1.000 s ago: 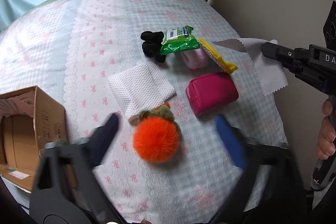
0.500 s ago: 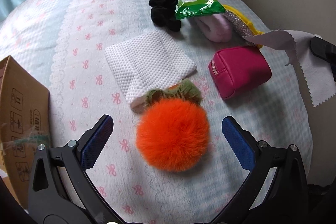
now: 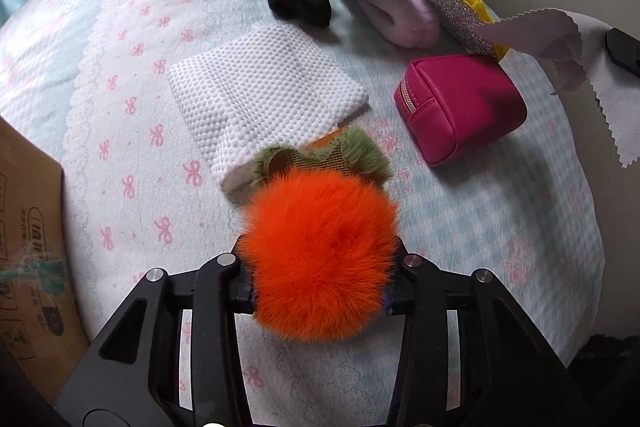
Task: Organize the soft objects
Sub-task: 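Lift the orange pompom and grey cloth and carry both toward the cardboard box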
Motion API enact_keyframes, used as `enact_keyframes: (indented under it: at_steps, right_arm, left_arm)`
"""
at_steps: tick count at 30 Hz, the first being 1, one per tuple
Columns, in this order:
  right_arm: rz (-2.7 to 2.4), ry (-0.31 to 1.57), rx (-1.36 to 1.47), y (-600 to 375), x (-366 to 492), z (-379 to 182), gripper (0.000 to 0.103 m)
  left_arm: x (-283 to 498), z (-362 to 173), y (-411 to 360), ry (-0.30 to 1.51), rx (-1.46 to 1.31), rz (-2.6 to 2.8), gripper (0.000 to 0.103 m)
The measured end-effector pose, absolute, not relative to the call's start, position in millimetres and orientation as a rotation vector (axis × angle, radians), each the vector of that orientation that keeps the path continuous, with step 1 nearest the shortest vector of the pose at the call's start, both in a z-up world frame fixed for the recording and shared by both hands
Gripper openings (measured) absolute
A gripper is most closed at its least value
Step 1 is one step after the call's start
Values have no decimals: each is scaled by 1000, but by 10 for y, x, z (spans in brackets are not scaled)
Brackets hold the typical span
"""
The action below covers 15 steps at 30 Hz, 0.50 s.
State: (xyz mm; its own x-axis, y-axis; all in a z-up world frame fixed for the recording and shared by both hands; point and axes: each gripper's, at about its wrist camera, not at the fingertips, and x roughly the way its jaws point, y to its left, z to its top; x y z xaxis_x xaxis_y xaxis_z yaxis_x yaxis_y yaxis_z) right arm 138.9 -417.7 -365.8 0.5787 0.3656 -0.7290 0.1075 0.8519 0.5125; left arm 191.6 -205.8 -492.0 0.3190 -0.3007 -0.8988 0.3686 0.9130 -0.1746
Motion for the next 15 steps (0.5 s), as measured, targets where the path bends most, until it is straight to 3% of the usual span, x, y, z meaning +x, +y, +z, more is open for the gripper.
enact_keyframes:
  at_steps: [15]
  right_arm:
    - [170,910,532,-4109,1404,-3278,10]
  left_arm:
    - [1852,-4319,-2034,1065,43,-477,35]
